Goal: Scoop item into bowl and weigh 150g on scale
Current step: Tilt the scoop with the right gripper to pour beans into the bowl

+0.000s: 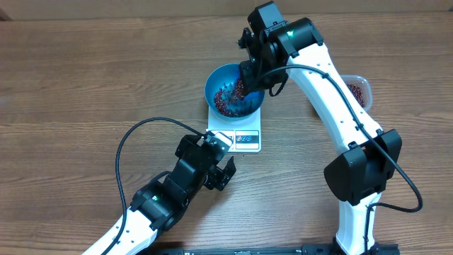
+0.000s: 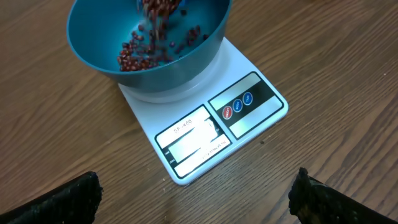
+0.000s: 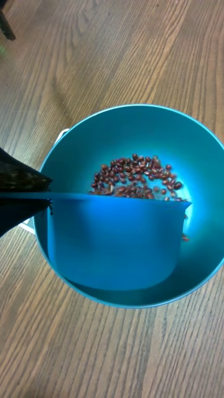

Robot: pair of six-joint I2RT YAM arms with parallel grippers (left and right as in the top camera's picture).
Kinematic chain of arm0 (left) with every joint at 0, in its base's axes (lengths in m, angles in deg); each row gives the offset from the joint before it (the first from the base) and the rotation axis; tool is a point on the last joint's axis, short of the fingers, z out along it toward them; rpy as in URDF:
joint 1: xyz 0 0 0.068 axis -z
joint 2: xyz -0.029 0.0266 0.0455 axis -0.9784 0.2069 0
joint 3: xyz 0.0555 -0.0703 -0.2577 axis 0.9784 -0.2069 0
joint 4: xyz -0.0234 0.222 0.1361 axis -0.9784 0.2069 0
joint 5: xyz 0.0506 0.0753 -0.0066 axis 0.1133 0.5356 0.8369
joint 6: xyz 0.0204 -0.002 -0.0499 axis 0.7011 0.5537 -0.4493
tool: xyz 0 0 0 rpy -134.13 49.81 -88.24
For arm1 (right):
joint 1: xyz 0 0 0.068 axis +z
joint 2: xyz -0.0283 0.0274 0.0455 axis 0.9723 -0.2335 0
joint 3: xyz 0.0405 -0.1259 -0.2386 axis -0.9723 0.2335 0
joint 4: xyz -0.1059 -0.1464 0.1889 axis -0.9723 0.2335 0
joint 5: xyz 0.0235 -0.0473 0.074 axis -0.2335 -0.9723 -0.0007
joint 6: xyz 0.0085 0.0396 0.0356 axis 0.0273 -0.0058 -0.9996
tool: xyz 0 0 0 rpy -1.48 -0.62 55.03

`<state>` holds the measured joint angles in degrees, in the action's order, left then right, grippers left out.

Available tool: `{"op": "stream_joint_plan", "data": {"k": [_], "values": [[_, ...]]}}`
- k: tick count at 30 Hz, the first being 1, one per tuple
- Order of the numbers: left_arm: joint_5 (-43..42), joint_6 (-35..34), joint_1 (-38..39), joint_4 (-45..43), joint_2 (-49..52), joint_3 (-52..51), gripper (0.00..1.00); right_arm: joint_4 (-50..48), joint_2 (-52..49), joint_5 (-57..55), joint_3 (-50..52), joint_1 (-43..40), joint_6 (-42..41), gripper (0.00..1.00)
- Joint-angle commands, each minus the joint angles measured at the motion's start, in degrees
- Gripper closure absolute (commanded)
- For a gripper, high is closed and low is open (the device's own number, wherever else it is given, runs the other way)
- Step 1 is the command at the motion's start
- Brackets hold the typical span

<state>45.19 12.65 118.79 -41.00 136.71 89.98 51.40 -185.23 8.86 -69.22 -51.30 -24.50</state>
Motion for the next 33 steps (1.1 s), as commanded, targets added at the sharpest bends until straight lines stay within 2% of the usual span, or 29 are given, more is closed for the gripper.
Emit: {"op": "stream_joint_plan", "data": {"k": [1, 24, 33], "values": [[0.6, 0.7, -0.3, -0.1, -0.4, -0.3, 0.0, -0.3, 0.0, -2.1, -2.0, 0.8, -0.2, 0.96], [0.6, 0.7, -0.3, -0.1, -0.4, -0.3, 0.0, 1.3, 0.0, -18.1, -2.0, 7.3, -3.0, 0.96], [0.6, 0.7, -0.3, 1.3, -0.4, -0.3, 0.0, 2.0, 0.0, -19.1, -2.0, 9.1, -3.0, 0.96]]}}
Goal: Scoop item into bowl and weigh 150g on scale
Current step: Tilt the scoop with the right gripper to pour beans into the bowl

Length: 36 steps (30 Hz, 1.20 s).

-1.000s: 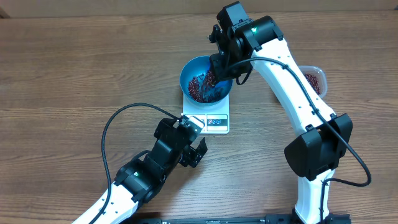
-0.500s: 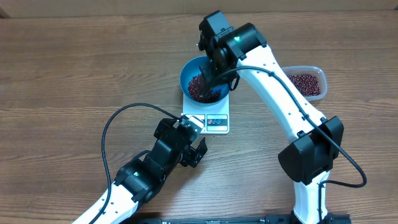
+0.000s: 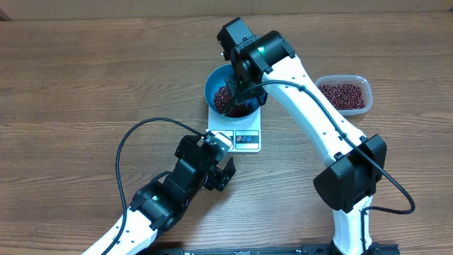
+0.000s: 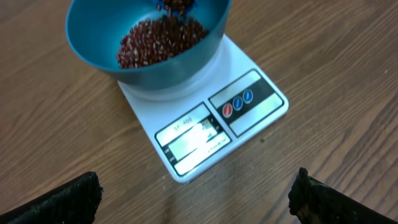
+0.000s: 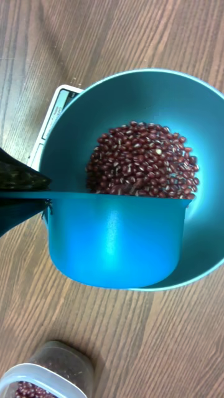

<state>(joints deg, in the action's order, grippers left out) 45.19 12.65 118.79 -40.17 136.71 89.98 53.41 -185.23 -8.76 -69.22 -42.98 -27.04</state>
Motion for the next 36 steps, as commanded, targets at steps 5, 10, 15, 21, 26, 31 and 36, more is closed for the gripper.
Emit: {"op": "stream_joint_plan", "data": {"k": [5, 10, 15, 21, 26, 31, 36], "values": [[0.6, 0.7, -0.3, 0.5, -0.4, -0.3, 0.0, 0.4, 0.0, -4.3, -2.0, 1.2, -0.7, 0.96], [0.5, 0.7, -0.3, 0.6, -0.4, -0.3, 0.0, 0.5, 0.0, -4.7, -2.0, 1.2, -0.7, 0.96], [0.6, 0.7, -0.3, 0.8, -0.4, -0.3, 0.0, 0.4, 0.0, -4.7, -2.0, 1.2, -0.7, 0.96], [0.6, 0.7, -0.3, 1.0, -0.4, -0.3, 0.0, 0.4, 0.0, -4.8, -2.0, 1.2, -0.7, 0.96], [0.6, 0.7, -0.3, 1.2, -0.4, -0.3, 0.0, 0.2, 0.0, -4.8, -2.0, 1.2, -0.7, 0.96], [0.6, 0.7, -0.3, 1.3, -0.4, -0.3, 0.0, 0.2, 0.0, -4.8, -2.0, 1.2, -0.7, 0.96], [0.6, 0.7, -0.3, 1.3, -0.4, -0.3, 0.0, 0.2, 0.0, -4.8, -2.0, 1.2, -0.7, 0.96]]}}
